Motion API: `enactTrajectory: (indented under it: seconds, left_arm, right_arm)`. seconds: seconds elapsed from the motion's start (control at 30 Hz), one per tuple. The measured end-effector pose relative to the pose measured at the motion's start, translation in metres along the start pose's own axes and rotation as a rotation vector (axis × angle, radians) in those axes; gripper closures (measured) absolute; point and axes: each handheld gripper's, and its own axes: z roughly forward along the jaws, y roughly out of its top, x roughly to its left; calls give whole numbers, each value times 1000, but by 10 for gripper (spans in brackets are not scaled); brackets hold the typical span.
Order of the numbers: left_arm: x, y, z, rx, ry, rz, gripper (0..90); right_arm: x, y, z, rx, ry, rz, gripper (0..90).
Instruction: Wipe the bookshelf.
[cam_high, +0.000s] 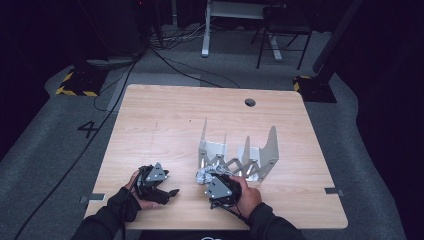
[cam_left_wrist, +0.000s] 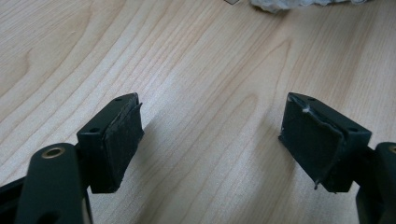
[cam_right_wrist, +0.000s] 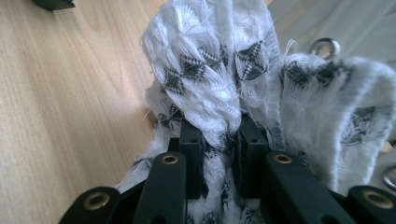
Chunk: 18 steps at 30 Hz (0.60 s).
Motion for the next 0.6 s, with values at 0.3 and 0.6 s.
enactTrajectory:
  seconds: [0.3, 0.6]
  left_arm:
    - [0, 0, 0, -2, -1, -1, 210]
    - [0, 0, 0, -1, -1, 1, 210]
  right_arm:
    - [-25, 32, -32, -151, -114, 31, 766]
    - [-17, 34, -19, -126, -87, 33, 766]
